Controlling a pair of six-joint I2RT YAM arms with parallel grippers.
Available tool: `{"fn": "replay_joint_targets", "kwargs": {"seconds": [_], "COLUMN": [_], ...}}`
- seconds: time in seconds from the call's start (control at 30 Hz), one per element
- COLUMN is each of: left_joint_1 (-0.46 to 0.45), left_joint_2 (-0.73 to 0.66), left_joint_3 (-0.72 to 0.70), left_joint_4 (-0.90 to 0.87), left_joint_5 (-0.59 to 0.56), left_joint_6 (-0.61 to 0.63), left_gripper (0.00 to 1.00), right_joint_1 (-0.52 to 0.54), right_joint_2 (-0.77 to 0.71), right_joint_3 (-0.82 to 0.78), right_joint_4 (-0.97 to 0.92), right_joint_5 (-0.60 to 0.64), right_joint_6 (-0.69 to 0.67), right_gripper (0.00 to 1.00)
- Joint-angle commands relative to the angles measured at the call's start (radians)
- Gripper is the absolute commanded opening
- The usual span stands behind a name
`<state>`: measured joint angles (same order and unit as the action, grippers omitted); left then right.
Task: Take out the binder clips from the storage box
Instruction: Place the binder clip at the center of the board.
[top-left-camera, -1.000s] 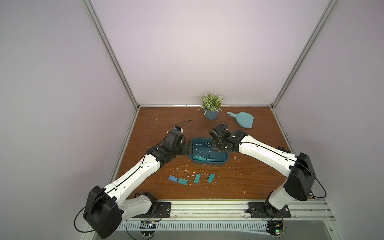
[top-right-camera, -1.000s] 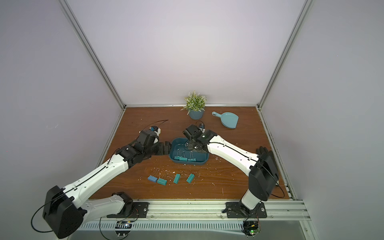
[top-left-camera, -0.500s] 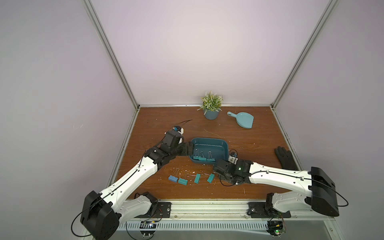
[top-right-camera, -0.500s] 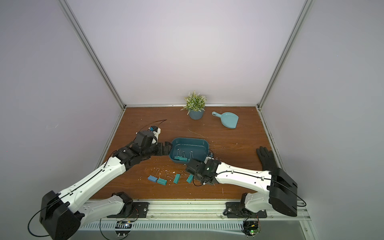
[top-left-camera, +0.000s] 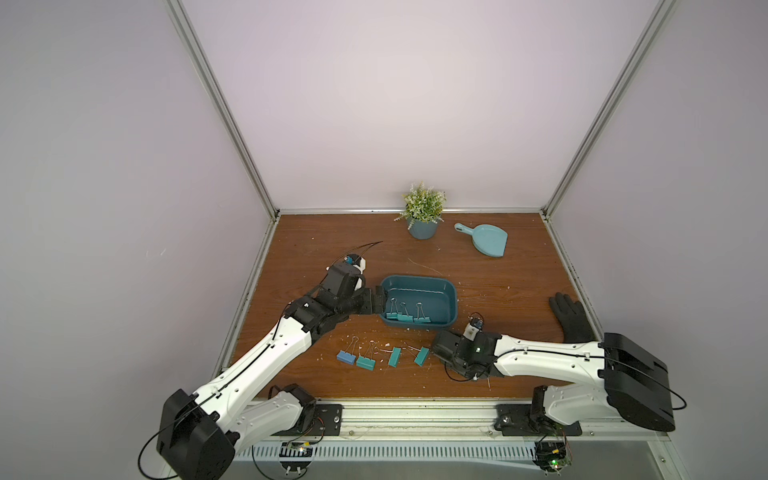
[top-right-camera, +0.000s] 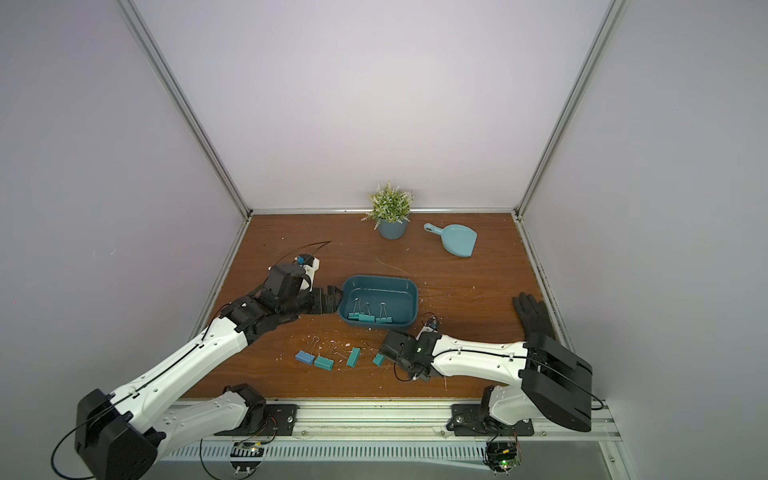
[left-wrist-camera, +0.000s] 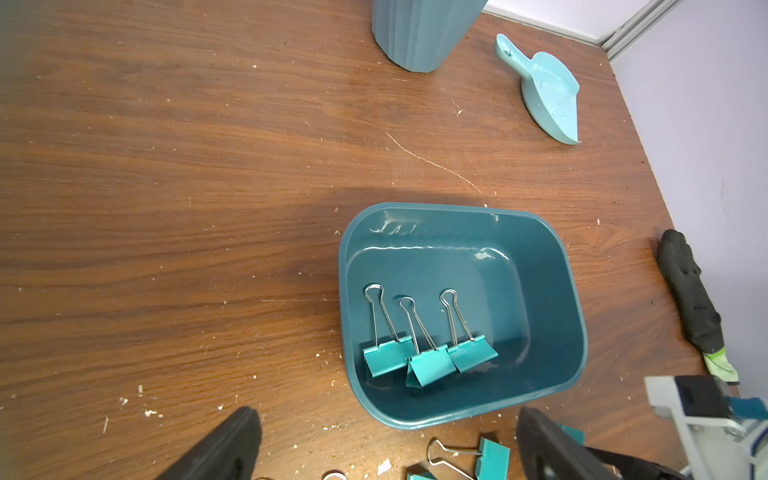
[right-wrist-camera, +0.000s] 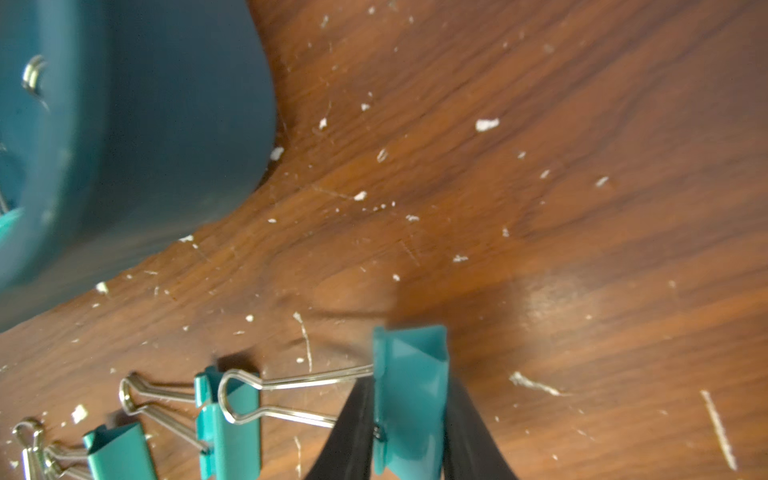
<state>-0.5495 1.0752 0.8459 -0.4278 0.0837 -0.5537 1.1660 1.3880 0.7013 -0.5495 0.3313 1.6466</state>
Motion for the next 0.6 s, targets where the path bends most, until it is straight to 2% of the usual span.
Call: {"fn": "replay_joint_targets", "kwargs": {"seconds": [0.0, 0.2, 0.3, 0.47, 0.57], "left_joint_1": [0.009, -0.036, -0.071, -0.099, -0.102], "left_joint_2": [0.018, 0.063, 0.091, 0.165, 0.221], "left_joint_3": [0.013, 0.042, 0.06, 0.092, 0.123], "left_joint_4": [-0.022, -0.021, -0.021, -0.024, -0.035], "left_joint_5": [0.027, 0.025, 0.019, 0.033, 0.042], "left_joint_6": [-0.016, -0.033, -0.046, -0.08, -0.092], "left_gripper": [0.99, 0.99, 0.99, 0.93, 0.89], "right_joint_1": [0.004, 0.005, 0.004, -0.02, -0.079], "right_joint_2": [0.024, 0.006, -0.032, -0.131, -0.203], "right_joint_3": [0.015, 0.051, 0.101, 0.161, 0.161], "right_joint_4": [0.02, 0.014, -0.052, -0.149, -0.136], "right_joint_5": [-0.008, -0.006, 0.032, 0.148, 0.182], "right_joint_6": [0.017, -0.023, -0.057, -0.133, -0.228], "right_gripper": [0.36, 0.74, 0.79, 0.86, 0.96]}}
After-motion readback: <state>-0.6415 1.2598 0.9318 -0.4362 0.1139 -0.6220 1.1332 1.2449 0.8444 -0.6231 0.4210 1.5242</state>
